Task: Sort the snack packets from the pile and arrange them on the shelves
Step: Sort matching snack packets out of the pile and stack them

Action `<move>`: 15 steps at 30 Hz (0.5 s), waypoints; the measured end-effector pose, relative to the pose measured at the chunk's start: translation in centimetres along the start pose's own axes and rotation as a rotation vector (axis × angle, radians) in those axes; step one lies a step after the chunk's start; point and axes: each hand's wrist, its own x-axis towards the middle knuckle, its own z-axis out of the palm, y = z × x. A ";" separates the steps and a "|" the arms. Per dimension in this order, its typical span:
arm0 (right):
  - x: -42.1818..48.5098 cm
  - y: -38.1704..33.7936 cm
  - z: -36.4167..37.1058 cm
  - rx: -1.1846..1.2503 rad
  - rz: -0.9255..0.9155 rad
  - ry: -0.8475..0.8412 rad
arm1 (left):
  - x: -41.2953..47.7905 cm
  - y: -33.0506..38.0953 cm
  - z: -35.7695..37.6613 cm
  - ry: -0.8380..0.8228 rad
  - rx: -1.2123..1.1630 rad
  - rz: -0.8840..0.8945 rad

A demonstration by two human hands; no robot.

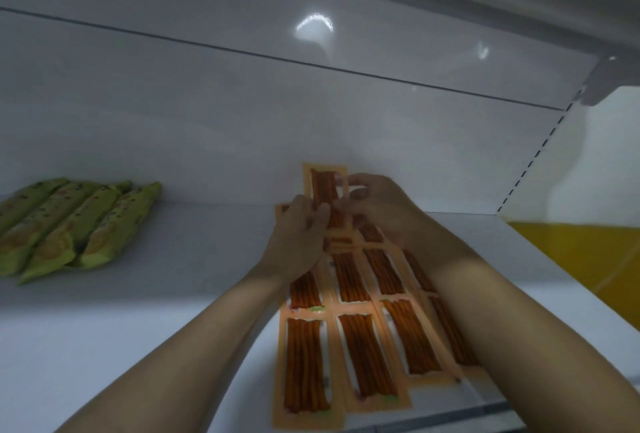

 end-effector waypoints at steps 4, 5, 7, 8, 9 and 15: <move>0.9 1.4 -3.5 -0.150 0.096 0.240 | -0.5 -0.4 -0.8 -0.041 0.280 0.029; 1.2 2.3 -4.5 -0.203 0.152 0.291 | -0.6 -0.5 -1.2 -0.020 0.363 0.059; 1.6 4.1 -5.7 -0.266 0.219 0.357 | -1.0 -0.5 -2.1 -0.010 0.478 0.088; 1.8 4.8 -6.0 -0.273 0.232 0.370 | -1.2 -0.5 -2.4 -0.017 0.538 0.086; 2.1 5.4 -6.1 -0.285 0.235 0.376 | -1.4 -0.4 -2.7 -0.034 0.604 0.080; 3.1 6.7 -5.3 -0.492 0.221 0.403 | -2.1 -0.3 -3.5 -0.235 0.702 0.069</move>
